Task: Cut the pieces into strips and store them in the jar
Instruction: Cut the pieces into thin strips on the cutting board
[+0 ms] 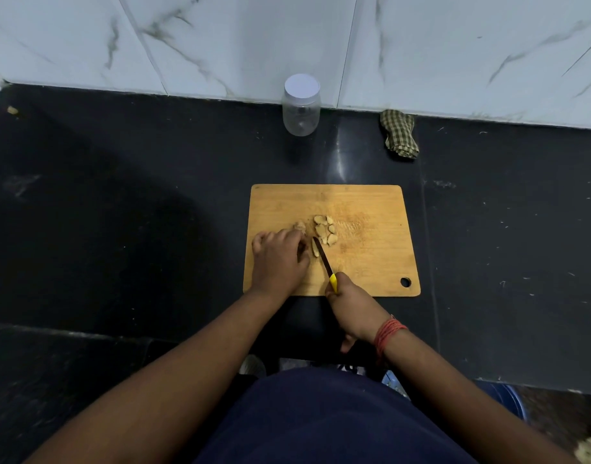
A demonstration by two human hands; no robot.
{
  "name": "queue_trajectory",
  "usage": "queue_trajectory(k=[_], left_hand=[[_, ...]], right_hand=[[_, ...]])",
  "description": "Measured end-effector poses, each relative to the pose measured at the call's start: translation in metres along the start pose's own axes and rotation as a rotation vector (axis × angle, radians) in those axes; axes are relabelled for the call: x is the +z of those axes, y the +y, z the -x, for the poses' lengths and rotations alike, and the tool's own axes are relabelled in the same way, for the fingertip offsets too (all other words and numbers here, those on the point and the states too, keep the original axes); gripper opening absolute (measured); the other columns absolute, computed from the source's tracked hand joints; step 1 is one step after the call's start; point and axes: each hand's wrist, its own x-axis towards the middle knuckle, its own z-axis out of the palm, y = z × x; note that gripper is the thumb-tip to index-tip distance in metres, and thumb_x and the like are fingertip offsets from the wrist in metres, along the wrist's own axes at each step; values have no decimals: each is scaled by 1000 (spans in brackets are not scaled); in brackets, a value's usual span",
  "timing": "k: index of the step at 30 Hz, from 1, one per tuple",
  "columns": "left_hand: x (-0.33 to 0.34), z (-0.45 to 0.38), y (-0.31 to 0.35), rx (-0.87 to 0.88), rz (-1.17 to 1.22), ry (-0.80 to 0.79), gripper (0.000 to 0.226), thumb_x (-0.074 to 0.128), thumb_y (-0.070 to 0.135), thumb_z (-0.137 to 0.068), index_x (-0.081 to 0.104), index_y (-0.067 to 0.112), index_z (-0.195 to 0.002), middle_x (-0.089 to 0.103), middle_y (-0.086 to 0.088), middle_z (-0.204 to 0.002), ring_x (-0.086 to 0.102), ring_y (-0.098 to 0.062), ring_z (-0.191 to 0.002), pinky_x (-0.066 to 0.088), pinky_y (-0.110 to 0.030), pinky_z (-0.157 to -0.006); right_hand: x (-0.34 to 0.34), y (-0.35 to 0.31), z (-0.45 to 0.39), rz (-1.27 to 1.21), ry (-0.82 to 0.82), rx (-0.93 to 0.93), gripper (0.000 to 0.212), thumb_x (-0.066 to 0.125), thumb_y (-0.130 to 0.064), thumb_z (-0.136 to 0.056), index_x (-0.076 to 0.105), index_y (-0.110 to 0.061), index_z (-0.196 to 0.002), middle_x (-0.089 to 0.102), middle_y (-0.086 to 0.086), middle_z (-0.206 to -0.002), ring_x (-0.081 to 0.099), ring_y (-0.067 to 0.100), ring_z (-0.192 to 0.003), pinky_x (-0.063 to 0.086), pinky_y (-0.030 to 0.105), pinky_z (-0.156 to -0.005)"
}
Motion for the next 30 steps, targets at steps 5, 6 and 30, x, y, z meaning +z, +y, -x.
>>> queue_trajectory(k=[5, 6, 30], left_hand=[[-2, -5, 0, 11, -58, -42, 21, 61, 42, -93, 62, 29, -109, 63, 10, -111, 55, -16, -108, 29, -42, -107], [-2, -5, 0, 8, -63, -53, 21, 61, 43, -93, 62, 30, -109, 63, 10, -111, 54, -16, -108, 29, -41, -106], [-3, -4, -7, -62, 50, -62, 16, 66, 41, -91, 68, 32, -104, 64, 12, -104, 56, -15, -105, 28, -39, -101]], right_hand=[[5, 2, -2, 27, -5, 5, 9, 32, -16, -103, 38, -15, -110, 53, 18, -85, 56, 29, -44, 54, 41, -38], [4, 3, -3, 22, 10, 19, 13, 32, -16, -103, 38, -15, -114, 52, 17, -86, 57, 30, -47, 54, 43, -39], [4, -9, -10, 85, 16, 8, 15, 28, -10, -100, 36, -14, -112, 50, 16, -90, 58, 34, -48, 50, 37, -34]])
